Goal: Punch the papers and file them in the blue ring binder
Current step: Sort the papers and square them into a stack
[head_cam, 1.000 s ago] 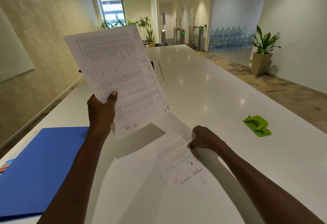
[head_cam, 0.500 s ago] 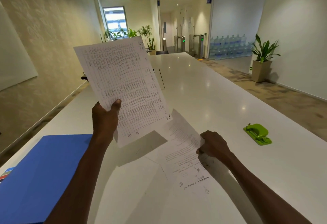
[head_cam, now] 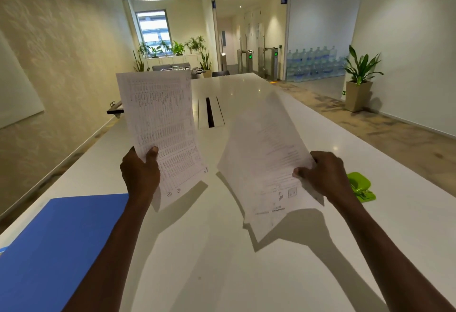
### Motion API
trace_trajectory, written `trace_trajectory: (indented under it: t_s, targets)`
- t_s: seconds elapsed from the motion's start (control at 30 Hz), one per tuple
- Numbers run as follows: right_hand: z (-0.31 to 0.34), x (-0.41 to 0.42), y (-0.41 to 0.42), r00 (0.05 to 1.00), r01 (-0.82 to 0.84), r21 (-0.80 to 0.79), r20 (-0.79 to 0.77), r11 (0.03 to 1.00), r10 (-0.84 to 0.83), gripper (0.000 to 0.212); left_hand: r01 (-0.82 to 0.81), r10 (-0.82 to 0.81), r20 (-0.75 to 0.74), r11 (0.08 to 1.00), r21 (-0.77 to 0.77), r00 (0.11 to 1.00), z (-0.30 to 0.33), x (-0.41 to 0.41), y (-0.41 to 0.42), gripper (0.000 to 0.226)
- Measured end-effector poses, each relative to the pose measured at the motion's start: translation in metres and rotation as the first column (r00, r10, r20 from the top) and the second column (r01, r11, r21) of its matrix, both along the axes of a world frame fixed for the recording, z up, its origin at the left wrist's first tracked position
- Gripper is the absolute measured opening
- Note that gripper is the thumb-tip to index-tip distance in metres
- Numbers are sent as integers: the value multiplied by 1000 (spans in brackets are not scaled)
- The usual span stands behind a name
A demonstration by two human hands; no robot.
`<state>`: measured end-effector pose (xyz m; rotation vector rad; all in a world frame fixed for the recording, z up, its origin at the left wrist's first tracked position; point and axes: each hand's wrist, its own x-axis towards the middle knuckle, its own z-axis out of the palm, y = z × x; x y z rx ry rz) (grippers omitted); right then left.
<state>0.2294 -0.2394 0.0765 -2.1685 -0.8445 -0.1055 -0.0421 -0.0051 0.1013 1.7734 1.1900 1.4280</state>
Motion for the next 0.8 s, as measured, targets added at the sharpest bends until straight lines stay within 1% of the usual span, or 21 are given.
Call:
trace_trajectory:
  t_s: [0.07,0.17,0.23,0.3,0.37,0.4,0.5,0.57,0.63,0.73,0.8]
  targets:
    - [14,-3,-5,1000,16,105,-21,994,-14,19,-23,23,-21,1000,-12,1000,-2,0,2,32]
    - [33,-14,-11,994,0,251,-102,968,26,14,-38,36,-45,998,-44,998,-4,1,4,32]
    - [41,-21,-12,984,-15,329,-161,944,71,19,-24,22,-35,997,-75,999,-5,1,6,31]
    - [46,-26,-10,957,-43,445,-239,895,165,29,1,-2,-9,993,-115,1000,-5,3,5,29]
    - [48,-32,-7,903,-73,559,-314,826,292,33,63,-56,45,982,-179,997,-4,6,0,29]
    - [48,-34,-4,877,-84,591,-338,802,341,33,107,-91,81,970,-216,993,-4,7,-2,29]
    - [45,-43,5,814,-115,622,-388,775,432,31,275,-226,186,908,-315,956,-3,12,-10,24]
    - [40,-48,14,792,-113,607,-423,787,440,27,406,-329,257,841,-357,908,-4,15,-13,18]
    - [30,-51,23,776,-83,594,-466,800,426,20,525,-418,334,768,-368,845,-5,17,-18,15]
    - [13,-54,33,807,-67,536,-467,842,361,13,611,-488,377,701,-368,787,-7,19,-20,18]
    - [6,-55,36,788,-65,539,-489,840,374,14,623,-496,384,686,-376,779,-9,18,-23,20]
